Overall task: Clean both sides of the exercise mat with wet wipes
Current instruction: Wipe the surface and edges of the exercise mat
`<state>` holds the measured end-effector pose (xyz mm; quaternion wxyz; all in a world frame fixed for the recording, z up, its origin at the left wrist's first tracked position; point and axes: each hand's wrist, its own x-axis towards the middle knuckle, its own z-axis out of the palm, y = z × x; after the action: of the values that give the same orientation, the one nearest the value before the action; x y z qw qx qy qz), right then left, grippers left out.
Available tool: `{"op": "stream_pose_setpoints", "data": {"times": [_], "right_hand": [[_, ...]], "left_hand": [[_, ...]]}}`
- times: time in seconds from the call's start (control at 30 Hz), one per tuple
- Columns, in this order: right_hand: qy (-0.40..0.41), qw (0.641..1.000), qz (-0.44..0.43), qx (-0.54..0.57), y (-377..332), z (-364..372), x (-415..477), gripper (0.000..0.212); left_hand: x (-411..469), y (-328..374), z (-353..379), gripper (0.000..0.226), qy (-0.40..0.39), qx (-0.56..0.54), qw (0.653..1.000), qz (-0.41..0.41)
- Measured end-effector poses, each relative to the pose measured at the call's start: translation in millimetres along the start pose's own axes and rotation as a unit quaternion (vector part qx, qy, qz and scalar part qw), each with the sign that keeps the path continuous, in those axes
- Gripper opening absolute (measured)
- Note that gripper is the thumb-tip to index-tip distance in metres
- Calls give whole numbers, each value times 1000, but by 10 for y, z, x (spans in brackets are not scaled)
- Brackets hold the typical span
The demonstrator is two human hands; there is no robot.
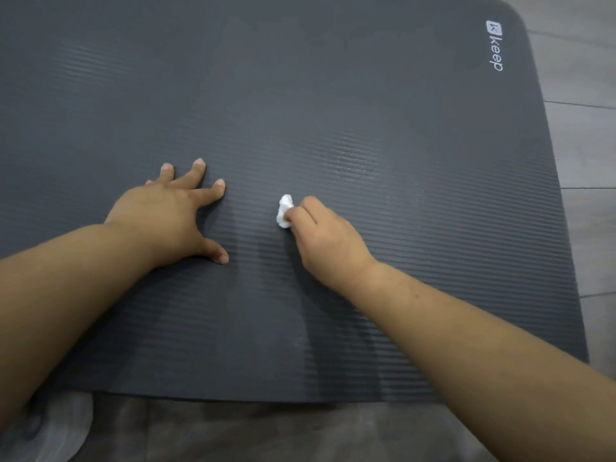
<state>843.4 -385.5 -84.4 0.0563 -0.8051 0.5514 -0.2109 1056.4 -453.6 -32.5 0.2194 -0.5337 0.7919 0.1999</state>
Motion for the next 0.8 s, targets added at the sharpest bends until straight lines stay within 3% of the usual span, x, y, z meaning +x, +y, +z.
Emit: {"op": "stream_pose_setpoints", "data": {"times": [0.03, 0.1, 0.17, 0.23, 0.27, 0.33, 0.43, 0.5, 0.53, 0.63, 0.73, 0.8], "right_hand": [[4, 1000, 24, -16, 126, -46, 21, 28], [32, 982, 172, -73, 533, -152, 56, 37], [87, 919, 380, -63, 976, -301, 89, 26], [168, 832, 529, 8, 1125, -354, 197, 14], [152, 833, 532, 5, 1057, -327, 284, 15], [65, 902, 425, -49, 731, -123, 466, 23], [29, 986, 163, -22, 139, 234, 537, 21], [-9, 999, 36, 2, 53, 247, 498, 17], [-35, 999, 22, -4, 168, 204, 517, 19], [-80, 972, 192, -108, 796, -56, 573, 31], [-3, 887, 438, -147, 1193, -357, 650, 34], [8, 850, 513, -123, 1131, -321, 790, 33]], "left_hand": [[1, -2, -4, 109, 1, -1, 1000, 1], [-4, 0, -14, 109, -3, -5, 1000, 1], [5, 1, 0, 109, -6, -6, 1000, 0], [15, -5, 11, 110, -8, -9, 1000, -2], [19, -10, 14, 110, -8, -12, 1000, -4], [20, -18, 14, 111, -5, -19, 1000, -4], [4, -19, 13, 111, -4, -30, 1000, -1], [-8, -12, 2, 111, -6, -38, 999, -4], [-14, -6, -6, 111, -6, -42, 999, -5], [-22, 10, -14, 111, 2, -46, 999, -3], [-18, 20, -7, 112, 2, -50, 999, -7], [-16, 24, -11, 113, 3, -61, 998, -10]]}}
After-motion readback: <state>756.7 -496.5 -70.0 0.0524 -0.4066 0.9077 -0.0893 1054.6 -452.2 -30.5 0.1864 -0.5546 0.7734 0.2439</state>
